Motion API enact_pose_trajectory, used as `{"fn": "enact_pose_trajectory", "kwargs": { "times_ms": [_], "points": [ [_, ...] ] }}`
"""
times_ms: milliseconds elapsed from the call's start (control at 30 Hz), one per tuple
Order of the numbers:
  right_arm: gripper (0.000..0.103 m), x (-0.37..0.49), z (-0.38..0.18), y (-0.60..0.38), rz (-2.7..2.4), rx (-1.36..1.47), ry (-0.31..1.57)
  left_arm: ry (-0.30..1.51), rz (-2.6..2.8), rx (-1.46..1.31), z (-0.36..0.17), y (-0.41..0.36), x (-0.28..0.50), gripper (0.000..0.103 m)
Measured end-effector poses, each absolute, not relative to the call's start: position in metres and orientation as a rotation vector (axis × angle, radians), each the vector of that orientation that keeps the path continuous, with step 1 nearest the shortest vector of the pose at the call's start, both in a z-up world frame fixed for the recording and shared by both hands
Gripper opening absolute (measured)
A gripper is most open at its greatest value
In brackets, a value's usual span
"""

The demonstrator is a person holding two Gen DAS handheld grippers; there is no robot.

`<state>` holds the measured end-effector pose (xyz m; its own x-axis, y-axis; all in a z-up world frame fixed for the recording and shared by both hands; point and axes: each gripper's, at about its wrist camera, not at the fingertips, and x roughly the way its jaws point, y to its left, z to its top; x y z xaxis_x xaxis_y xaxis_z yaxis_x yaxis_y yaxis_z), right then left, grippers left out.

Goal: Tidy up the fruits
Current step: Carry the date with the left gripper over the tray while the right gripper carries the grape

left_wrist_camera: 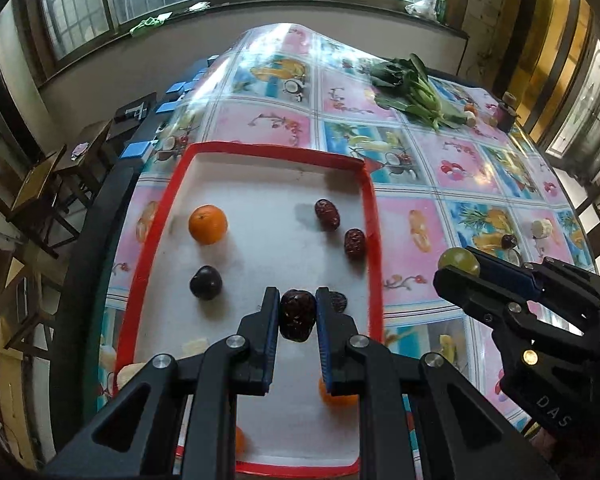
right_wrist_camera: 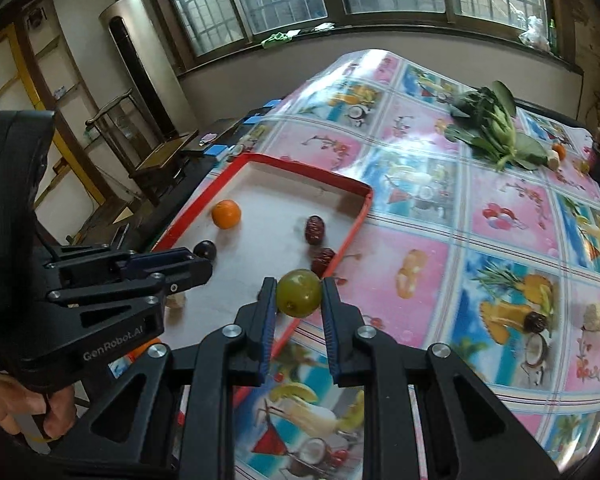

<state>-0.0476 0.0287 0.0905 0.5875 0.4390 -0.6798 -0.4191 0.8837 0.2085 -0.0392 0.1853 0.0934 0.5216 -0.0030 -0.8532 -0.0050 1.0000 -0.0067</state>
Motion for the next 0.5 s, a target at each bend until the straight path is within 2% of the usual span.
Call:
{"fn": "enact_pose_trajectory", "kwargs": {
  "times_ms": [500],
  "points": [
    [0.024,-0.013,0.06,0.099,0.511,-0.109,0.856,1.074,0.127,-0.066,0.059,0.252,-0.029,0.016]
  ]
}}
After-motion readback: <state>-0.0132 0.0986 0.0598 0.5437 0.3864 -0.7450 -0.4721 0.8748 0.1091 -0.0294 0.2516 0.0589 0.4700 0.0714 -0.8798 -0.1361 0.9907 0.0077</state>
